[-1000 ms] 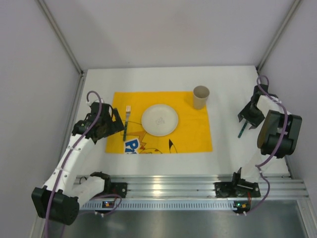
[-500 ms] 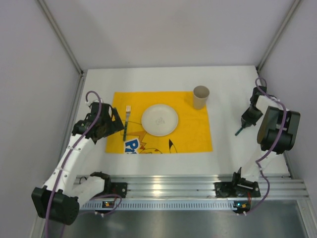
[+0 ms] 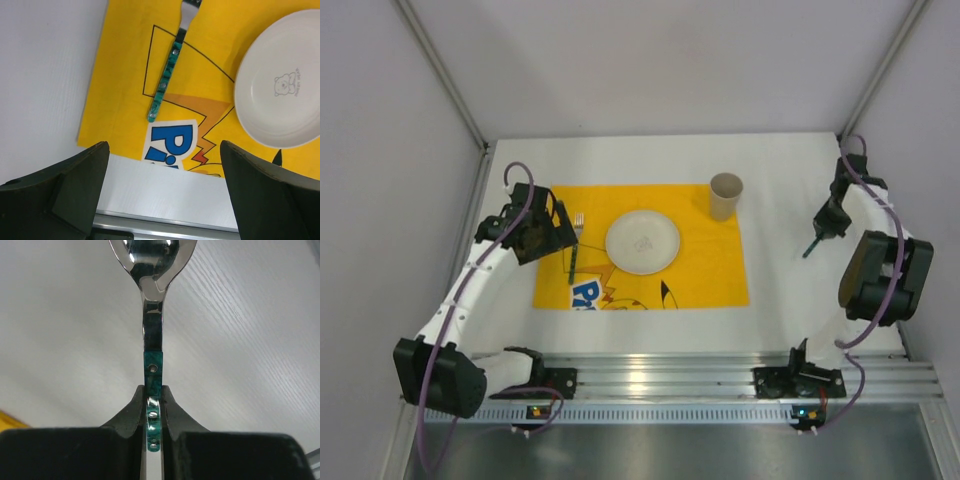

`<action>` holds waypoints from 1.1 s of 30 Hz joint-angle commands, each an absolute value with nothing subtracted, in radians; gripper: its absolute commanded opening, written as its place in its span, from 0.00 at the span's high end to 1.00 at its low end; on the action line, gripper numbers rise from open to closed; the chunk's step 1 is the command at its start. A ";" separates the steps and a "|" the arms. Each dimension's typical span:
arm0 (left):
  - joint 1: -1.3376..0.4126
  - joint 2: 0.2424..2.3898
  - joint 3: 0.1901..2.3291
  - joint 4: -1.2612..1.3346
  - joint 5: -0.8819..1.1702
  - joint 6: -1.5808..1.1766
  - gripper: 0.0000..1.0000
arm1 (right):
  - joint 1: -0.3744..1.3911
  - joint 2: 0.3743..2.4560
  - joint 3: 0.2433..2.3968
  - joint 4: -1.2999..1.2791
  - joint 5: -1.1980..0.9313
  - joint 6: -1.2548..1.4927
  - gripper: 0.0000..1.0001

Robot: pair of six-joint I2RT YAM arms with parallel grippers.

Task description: Set the dinner table for one person

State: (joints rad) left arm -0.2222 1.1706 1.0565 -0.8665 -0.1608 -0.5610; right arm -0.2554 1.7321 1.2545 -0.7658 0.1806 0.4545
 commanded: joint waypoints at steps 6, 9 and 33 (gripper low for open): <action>-0.225 1.264 1.246 -0.857 -0.109 -0.545 0.02 | 0.154 1.470 1.640 -0.906 0.267 0.439 1.00; -0.229 1.273 1.276 -0.870 -0.107 -0.555 0.02 | 0.328 1.396 1.643 -0.917 0.294 0.445 1.00; -0.245 1.016 1.226 -1.083 -0.215 -0.609 0.02 | 0.620 1.393 1.056 -0.523 -0.005 0.574 1.00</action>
